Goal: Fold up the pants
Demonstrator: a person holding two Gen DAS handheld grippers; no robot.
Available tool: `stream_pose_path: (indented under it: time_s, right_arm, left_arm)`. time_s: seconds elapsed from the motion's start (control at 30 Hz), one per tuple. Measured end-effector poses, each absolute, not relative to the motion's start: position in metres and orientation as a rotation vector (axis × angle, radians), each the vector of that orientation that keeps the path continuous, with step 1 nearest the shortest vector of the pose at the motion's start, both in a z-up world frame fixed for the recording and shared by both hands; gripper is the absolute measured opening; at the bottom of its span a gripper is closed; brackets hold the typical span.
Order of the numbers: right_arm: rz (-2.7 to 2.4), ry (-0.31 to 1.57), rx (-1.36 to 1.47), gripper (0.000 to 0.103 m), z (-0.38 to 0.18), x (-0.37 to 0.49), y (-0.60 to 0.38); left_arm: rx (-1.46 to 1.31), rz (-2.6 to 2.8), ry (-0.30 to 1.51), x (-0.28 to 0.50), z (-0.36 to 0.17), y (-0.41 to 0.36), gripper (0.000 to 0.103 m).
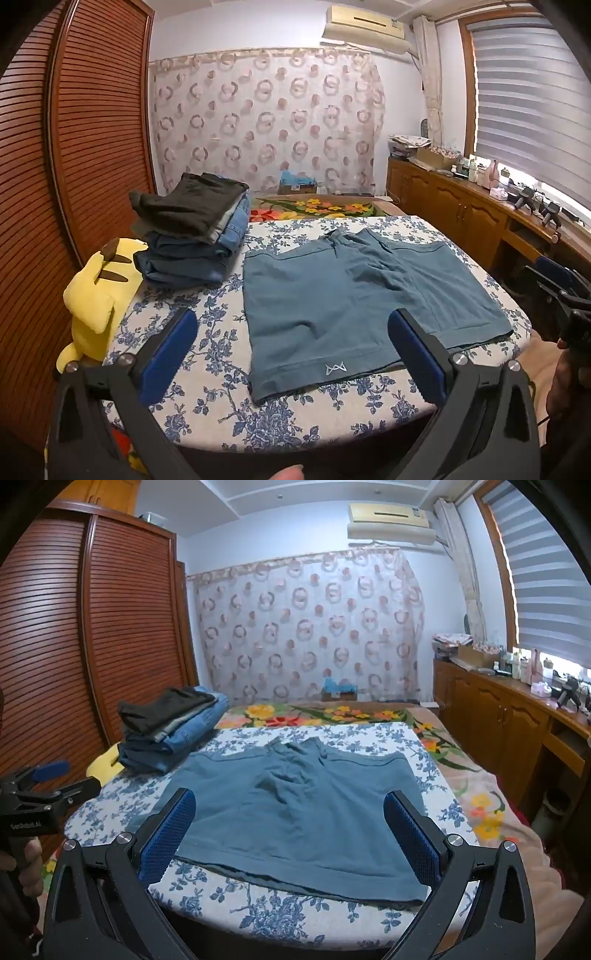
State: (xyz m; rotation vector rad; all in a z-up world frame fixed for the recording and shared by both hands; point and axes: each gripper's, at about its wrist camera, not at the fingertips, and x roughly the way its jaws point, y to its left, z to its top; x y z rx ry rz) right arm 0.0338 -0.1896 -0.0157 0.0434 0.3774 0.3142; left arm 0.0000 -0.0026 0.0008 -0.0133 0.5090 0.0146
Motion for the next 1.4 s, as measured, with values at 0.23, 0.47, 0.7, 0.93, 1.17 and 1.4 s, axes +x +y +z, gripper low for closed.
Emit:
stream_pose_path:
  time_s: [0.23, 0.47, 0.7, 0.93, 1.17, 1.4]
  right_arm:
    - [0.314, 0.390, 0.042, 0.103, -0.017, 0.034, -0.190]
    - [0.314, 0.386, 0.037, 0.103, -0.016, 0.033, -0.188]
    - [0.310, 0.384, 0.037, 0.103, -0.016, 0.034, -0.188]
    - [0.312, 0.382, 0.038, 0.103, -0.014, 0.032, -0.187]
    - [0.312, 0.382, 0.038, 0.103, -0.014, 0.031, -0.187]
    - [0.311, 0.379, 0.039, 0.103, -0.015, 0.030, -0.186]
  left_arm:
    - [-0.022, 0.006, 0.511, 0.001, 0.001, -0.001, 0.103]
    - [-0.021, 0.008, 0.511, 0.001, 0.001, 0.002, 0.103]
    - [-0.023, 0.013, 0.506, -0.001, 0.002, 0.003, 0.103]
    - [-0.027, 0.020, 0.491, -0.005, 0.005, 0.003, 0.103]
    - [-0.024, 0.021, 0.483, -0.008, 0.008, 0.001, 0.103]
    - [-0.024, 0.021, 0.482, -0.008, 0.008, 0.001, 0.103]
